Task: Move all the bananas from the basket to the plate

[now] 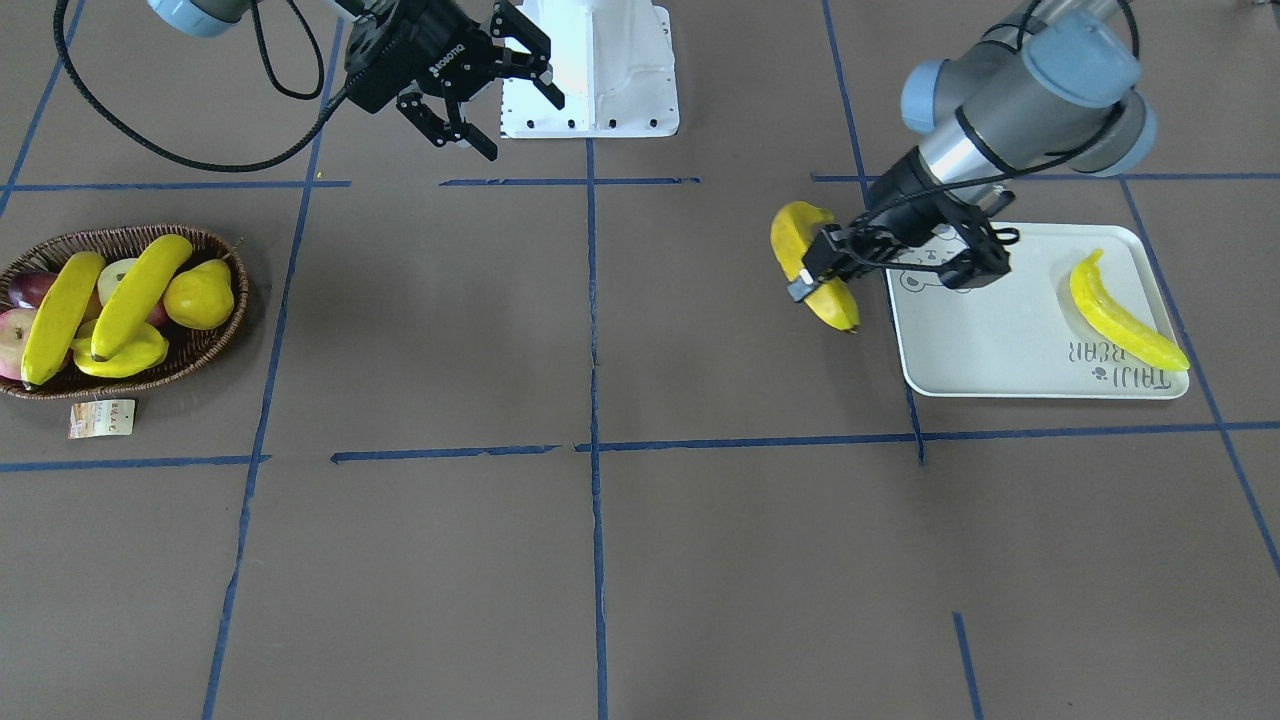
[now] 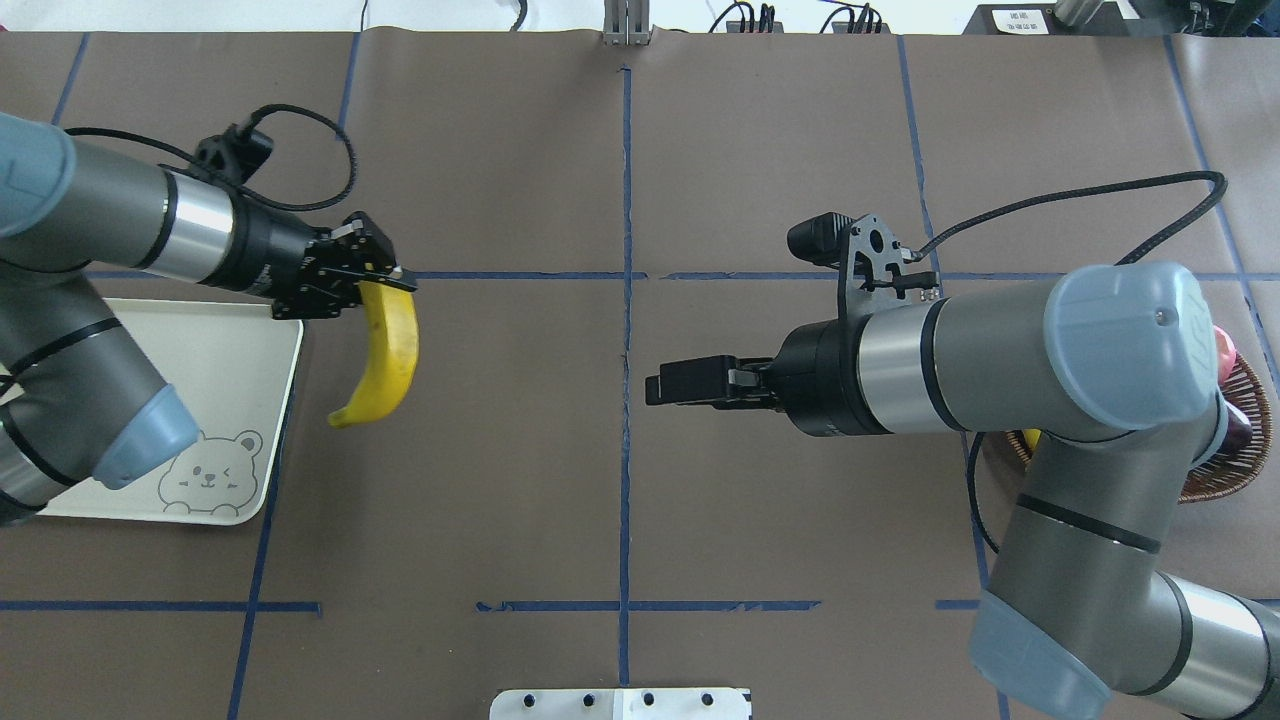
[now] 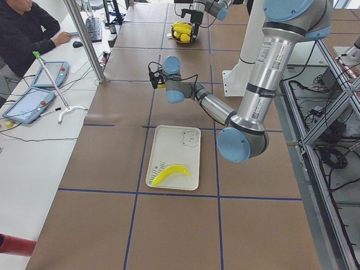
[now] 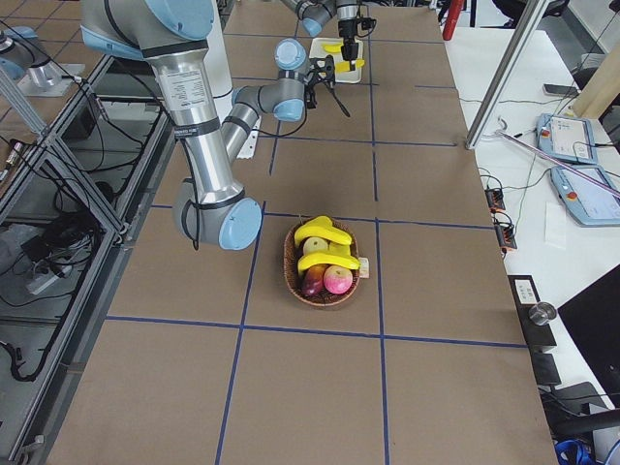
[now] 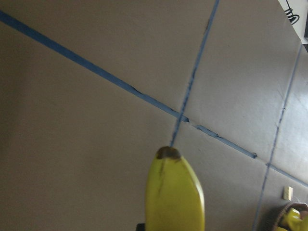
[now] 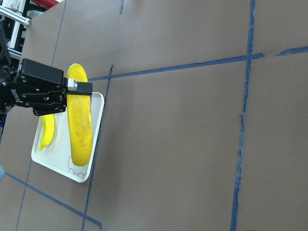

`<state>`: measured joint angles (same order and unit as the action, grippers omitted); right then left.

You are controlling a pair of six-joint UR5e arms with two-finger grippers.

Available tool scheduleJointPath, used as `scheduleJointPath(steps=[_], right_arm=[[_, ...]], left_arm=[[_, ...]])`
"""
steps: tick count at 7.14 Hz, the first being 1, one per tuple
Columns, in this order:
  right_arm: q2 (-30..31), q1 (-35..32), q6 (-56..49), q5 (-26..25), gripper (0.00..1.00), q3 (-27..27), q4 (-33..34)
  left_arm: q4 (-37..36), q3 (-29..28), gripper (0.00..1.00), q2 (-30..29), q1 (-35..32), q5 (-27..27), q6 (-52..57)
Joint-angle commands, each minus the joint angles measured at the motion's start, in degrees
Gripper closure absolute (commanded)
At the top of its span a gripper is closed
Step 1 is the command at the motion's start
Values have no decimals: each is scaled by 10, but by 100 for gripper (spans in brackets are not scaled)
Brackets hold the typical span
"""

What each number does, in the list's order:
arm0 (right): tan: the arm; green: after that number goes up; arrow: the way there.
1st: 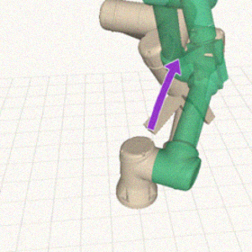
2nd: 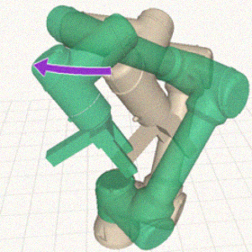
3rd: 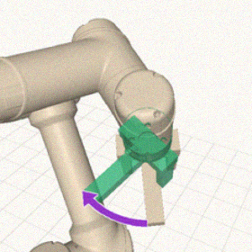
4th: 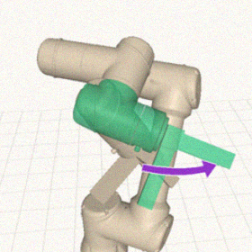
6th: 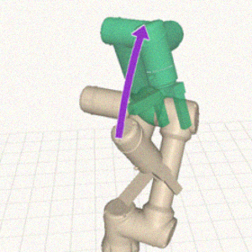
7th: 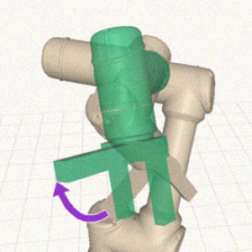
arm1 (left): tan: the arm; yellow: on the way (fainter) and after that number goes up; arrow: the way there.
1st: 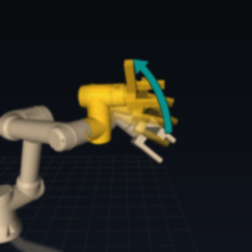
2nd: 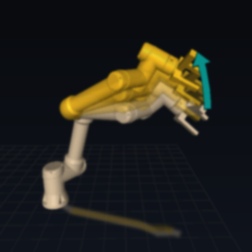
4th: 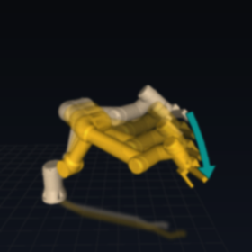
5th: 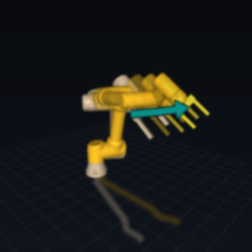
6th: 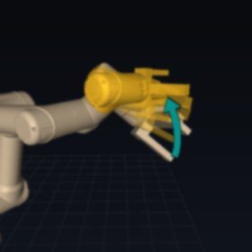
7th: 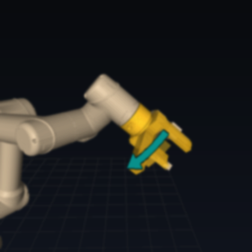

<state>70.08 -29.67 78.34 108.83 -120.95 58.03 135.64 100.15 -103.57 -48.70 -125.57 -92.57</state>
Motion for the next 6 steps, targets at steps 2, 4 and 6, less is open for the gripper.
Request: scheduleJointPath(steps=[2,4,6], right_arm=[[20,-17,0,0,0,-3,0],[21,-21,0,-2,0,-1,0],[22,-22,0,-4,0,0,0]], left_arm=[[-20,-16,100,156,-52,16,181],[-20,-30,100,200,-49,58,187],[-20,-71,100,201,-45,91,190]])
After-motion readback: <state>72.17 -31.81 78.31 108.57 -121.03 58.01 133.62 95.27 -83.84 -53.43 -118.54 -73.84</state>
